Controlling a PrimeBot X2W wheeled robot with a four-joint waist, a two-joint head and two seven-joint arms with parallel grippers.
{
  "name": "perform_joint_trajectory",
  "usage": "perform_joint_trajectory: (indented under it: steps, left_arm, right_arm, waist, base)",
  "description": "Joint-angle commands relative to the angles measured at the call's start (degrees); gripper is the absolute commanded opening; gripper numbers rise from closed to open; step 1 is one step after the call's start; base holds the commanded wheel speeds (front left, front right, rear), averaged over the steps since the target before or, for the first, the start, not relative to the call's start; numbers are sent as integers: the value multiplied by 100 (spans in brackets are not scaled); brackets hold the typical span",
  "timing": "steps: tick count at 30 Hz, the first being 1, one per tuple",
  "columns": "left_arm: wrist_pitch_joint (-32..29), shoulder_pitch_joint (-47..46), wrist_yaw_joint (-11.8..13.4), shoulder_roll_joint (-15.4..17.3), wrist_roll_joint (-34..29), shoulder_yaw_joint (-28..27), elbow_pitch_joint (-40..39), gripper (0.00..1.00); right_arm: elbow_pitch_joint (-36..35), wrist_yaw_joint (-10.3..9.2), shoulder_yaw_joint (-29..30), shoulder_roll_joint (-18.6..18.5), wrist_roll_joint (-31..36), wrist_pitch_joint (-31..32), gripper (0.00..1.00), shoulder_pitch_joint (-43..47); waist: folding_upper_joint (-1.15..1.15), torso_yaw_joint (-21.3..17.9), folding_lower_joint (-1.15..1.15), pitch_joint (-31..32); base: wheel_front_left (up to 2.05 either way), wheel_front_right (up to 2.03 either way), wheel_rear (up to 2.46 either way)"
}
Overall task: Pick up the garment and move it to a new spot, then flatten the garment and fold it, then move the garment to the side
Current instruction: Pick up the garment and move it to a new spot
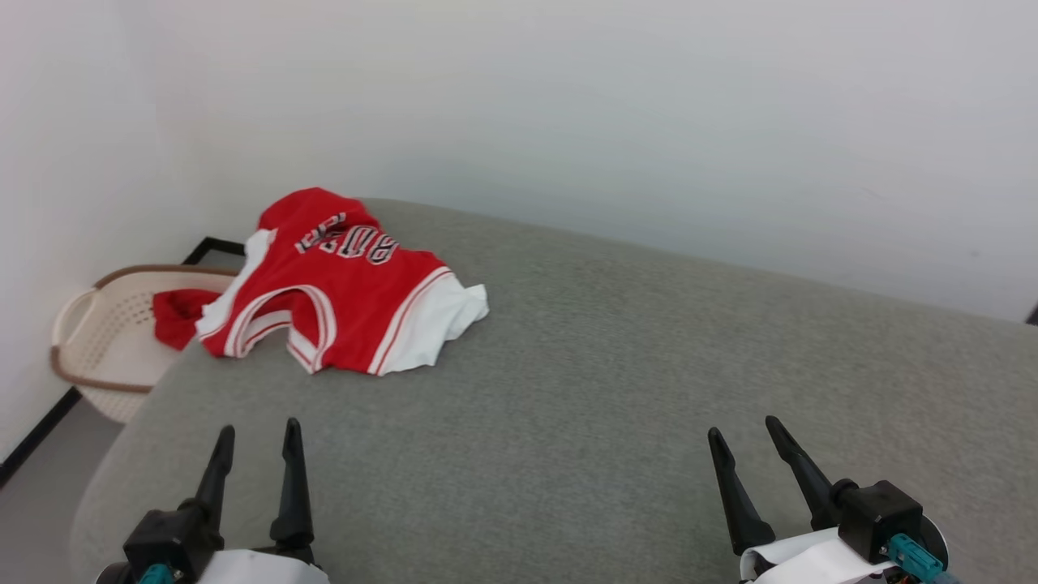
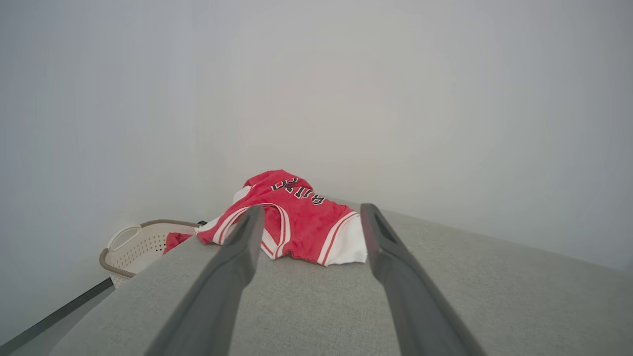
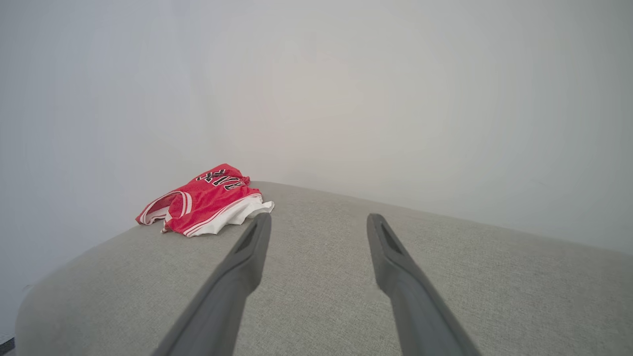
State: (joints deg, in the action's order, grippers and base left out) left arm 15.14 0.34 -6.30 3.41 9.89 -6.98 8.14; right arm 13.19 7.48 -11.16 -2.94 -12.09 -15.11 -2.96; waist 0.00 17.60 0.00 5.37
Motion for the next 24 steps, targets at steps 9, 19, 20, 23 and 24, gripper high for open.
perform_joint_trajectory:
  steps: [9, 19, 20, 23, 24]
  left_arm:
    - [-380, -574, 3, 118, 278, -112, 192, 100]
    - [-1994, -2283, -52, 785, 961, -360, 551, 100]
    - [-2133, -2476, -56, 893, 1007, -380, 607, 100]
    - [-2373, -2863, -65, 1095, 1149, -458, 739, 100]
    - [-2511, -3029, -67, 1205, 1207, -489, 823, 100]
  right_arm:
    - [-29, 2, 121, 7, 179, -5, 100, -160]
    - [-302, 2, 240, -157, 285, 18, 100, -558]
    - [-337, 2, 239, -171, 296, 21, 100, -603]
    - [-421, 2, 245, -199, 324, 28, 100, -688]
    - [-461, 2, 247, -216, 325, 31, 100, -746]
  waist:
    - [0, -5, 0, -319]
    - [0, -563, 0, -1416]
    - [0, -628, 0, -1536]
    - [0, -759, 0, -1774]
    - [0, -825, 0, -1898]
  base:
    - [0, 0, 0]
    - [0, 0, 0]
    - [0, 0, 0]
    - [0, 0, 0]
    - [0, 0, 0]
